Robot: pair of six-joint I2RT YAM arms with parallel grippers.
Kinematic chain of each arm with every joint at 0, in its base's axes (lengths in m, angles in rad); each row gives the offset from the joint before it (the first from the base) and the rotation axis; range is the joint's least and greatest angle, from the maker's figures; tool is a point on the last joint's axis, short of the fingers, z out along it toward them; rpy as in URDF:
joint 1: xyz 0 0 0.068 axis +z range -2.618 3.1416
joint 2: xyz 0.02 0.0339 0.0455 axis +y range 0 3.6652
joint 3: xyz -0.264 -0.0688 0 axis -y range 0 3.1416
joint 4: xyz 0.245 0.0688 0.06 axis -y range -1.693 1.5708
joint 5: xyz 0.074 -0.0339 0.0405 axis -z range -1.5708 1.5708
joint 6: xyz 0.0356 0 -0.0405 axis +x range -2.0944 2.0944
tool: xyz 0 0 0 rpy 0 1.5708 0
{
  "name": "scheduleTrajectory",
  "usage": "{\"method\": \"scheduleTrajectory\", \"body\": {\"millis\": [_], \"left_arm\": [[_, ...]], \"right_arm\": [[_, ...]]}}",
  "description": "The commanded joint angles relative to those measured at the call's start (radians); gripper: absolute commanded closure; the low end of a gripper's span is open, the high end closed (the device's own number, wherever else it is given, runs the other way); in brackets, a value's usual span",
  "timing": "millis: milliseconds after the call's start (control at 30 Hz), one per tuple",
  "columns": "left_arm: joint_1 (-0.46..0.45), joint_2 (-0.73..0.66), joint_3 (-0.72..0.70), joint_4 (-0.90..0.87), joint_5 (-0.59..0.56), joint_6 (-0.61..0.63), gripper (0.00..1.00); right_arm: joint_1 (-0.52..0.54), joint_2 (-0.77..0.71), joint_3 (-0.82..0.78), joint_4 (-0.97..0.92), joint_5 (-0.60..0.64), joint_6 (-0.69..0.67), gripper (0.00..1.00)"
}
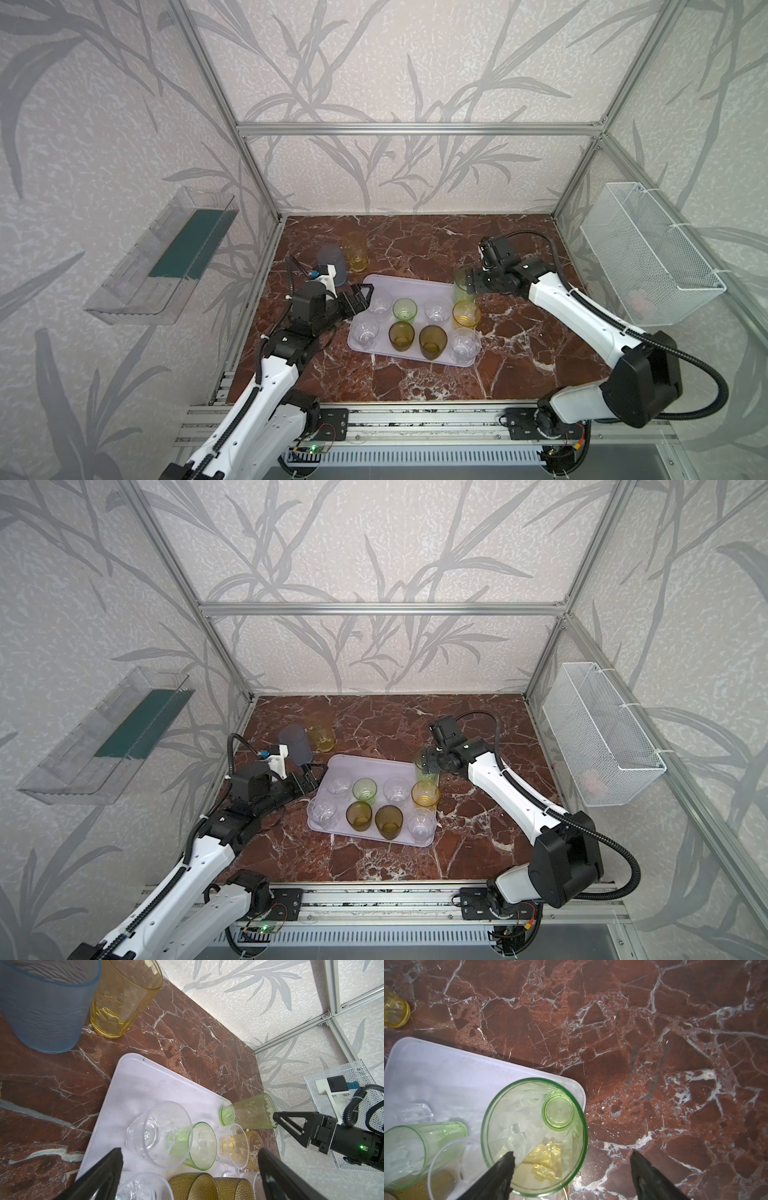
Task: Place the glasses into the tray
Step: Place the glass on the tray, then pick up the glass from the top-left of the table.
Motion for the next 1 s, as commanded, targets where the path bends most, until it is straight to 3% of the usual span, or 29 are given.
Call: {"method": "scheduleTrajectory", "body": {"millis": [0,167,600,833,967], "left_arm": [[0.003,0.004,-0.004,0.008,-0.016,0.005,0.01],[0.003,0.017,0.008,-0.005,-0.023,0.009,0.01],[0.003,0.095,0.087,-0.036,-0.059,0.025,0.01],[0.002,0.247,0.260,-0.048,-0.139,0.085,0.01],[0.002,0.372,0.423,-0.172,-0.239,0.191,0.01]], "right_arm": [[-0.007,-0.011,0.030,0.026,-0.016,-0.002,0.06],[-0.010,-0.023,0.033,0.040,-0.025,0.001,0.01],[-0.040,-0.147,-0.011,0.107,-0.073,-0.020,0.01],[-0.057,-0.252,-0.091,0.185,-0.188,-0.012,0.01],[-0.068,-0.308,-0.116,0.192,-0.296,-0.037,0.01]]}}
